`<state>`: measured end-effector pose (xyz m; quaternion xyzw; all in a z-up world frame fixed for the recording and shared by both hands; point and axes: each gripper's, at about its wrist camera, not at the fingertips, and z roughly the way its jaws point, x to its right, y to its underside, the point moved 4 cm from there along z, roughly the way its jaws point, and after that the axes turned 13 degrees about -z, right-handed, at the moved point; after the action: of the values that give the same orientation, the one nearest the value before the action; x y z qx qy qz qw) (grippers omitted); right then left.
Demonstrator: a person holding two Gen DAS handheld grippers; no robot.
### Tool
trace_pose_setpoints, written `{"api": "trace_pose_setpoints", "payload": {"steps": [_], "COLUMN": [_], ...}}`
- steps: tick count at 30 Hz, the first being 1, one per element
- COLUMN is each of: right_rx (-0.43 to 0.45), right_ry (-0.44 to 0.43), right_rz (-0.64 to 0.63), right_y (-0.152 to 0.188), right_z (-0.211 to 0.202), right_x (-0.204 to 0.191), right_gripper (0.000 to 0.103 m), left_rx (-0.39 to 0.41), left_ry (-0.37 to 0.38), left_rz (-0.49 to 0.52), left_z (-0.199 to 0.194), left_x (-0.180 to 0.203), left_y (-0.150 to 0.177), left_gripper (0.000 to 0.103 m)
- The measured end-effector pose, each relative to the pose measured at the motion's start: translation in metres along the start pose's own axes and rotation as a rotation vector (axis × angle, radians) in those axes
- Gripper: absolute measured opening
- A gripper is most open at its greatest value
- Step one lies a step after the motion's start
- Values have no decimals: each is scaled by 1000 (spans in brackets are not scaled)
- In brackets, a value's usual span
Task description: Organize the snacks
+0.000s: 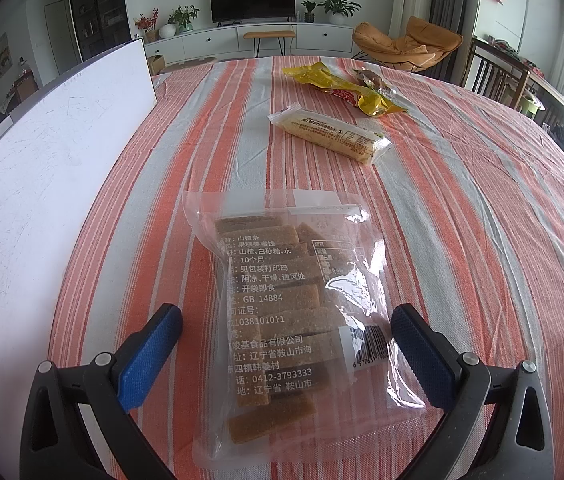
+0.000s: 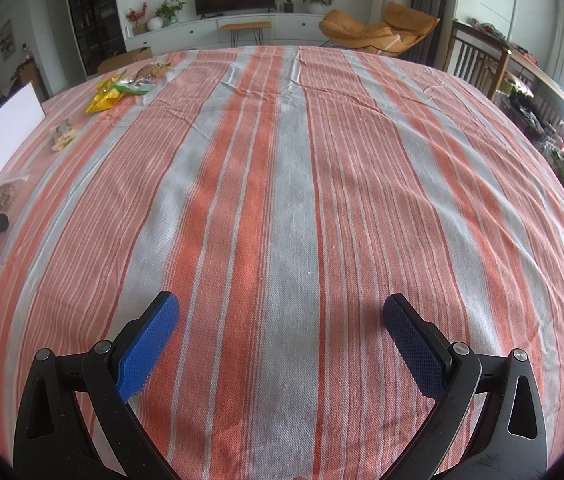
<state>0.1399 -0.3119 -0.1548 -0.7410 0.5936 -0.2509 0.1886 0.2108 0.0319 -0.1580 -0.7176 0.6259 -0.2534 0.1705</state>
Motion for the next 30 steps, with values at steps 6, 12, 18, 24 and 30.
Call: {"api": "trace_pose_setpoints", "payload": {"steps": [6,12,18,24,30], "right_rx": [0,0,1,51,122], "right_ry": [0,0,-2,-204,-386], "right_rz": [0,0,1,15,-301], "right_y": [0,0,0,-44,-163], "right_z": [0,0,0,-5,17], "right_x": [0,0,0,-33,-151], "right_gripper": [103,103,103,103,101], "left_rx": [0,0,0,0,0], "left_ry": [0,0,0,2,1], "left_rz": [0,0,0,-1,-1], "left_z": [0,0,0,2,1], "left_x": [0,0,0,2,1], "left_y": [0,0,0,-1,0], "left_gripper": [103,103,103,103,103]}}
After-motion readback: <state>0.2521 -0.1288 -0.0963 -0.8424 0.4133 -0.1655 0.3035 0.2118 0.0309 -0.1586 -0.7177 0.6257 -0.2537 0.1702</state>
